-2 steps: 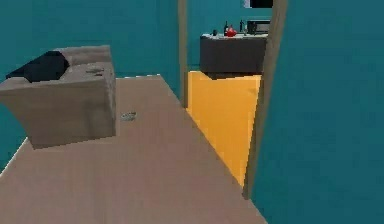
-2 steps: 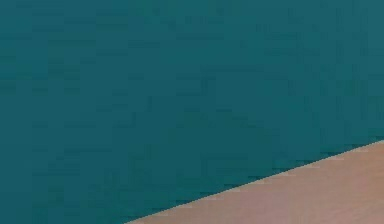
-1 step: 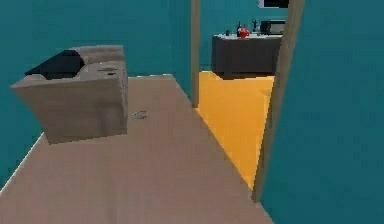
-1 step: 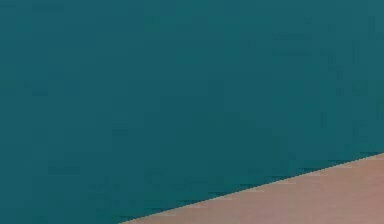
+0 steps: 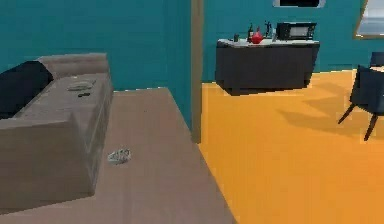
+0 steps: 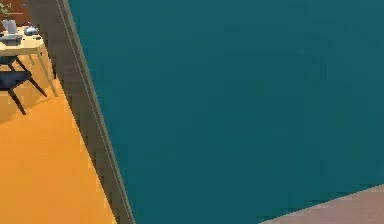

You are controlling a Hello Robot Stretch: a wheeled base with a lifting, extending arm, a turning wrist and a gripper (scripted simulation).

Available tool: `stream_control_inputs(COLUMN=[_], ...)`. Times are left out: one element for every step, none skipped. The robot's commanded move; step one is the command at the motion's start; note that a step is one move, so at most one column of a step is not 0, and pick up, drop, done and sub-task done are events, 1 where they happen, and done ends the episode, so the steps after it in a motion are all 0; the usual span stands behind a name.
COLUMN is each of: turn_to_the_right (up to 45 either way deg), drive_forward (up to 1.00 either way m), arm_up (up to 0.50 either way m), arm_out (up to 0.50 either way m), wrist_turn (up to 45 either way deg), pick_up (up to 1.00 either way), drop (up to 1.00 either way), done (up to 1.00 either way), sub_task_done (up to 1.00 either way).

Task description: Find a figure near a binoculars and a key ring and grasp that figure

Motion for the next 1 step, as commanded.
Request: stream_control_inputs(turn_to_the_right=[-6.0], drive_forward=[0.00], arm_up=[0.00], arm_out=[0.00], wrist_turn=[0.0], pick_up=[0.00], drop=[0.00], done=[0.00], sub_task_done=[0.00])
